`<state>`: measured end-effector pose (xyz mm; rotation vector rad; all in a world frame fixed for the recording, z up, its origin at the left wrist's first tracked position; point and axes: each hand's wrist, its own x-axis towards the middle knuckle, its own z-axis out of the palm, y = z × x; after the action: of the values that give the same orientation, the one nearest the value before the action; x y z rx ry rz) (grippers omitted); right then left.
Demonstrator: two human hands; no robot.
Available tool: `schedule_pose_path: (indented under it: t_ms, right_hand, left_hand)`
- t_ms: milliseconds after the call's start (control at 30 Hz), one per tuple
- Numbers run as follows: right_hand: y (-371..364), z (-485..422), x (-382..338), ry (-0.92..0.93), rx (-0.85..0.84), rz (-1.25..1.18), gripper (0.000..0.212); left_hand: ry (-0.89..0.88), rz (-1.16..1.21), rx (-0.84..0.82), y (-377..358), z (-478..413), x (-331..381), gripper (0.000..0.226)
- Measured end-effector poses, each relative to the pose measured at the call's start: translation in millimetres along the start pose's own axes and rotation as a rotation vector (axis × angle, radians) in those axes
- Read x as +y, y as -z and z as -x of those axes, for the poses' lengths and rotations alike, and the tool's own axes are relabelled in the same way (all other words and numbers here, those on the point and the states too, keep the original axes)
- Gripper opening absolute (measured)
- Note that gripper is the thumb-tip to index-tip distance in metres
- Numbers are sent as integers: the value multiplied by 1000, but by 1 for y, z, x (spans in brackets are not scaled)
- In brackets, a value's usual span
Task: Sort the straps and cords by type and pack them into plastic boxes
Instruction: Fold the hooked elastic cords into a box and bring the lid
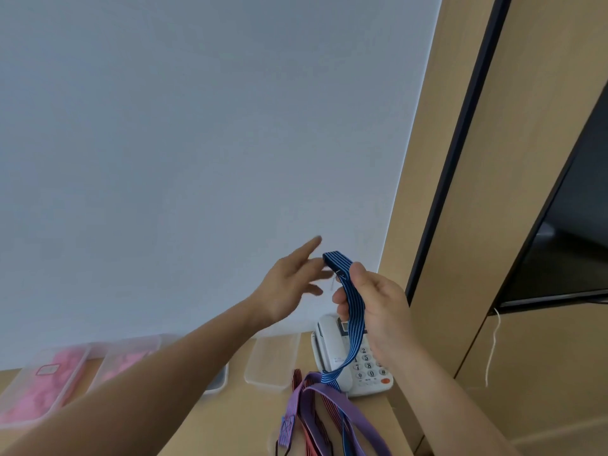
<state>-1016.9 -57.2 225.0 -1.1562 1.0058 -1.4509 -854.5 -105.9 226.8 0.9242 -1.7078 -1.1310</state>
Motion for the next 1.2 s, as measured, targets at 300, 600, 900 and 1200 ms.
schedule_pose_path:
  t_ms: [300, 600, 900, 1200]
  right_hand:
    - [-1, 2, 14, 4, -1, 185, 31]
    - [5, 4, 13, -57, -41, 195, 27]
    - [-1, -1, 8, -26, -69, 127, 68]
    - [-1, -8, 15, 14, -25, 41, 21]
  left_hand:
    - [104, 194, -75, -2, -5, 22, 25]
    - [-147, -188, 176, 0, -2, 30, 18]
    - [-791, -1004, 213, -9, 8, 5, 46]
    - [49, 19, 70, -10, 9, 24, 37]
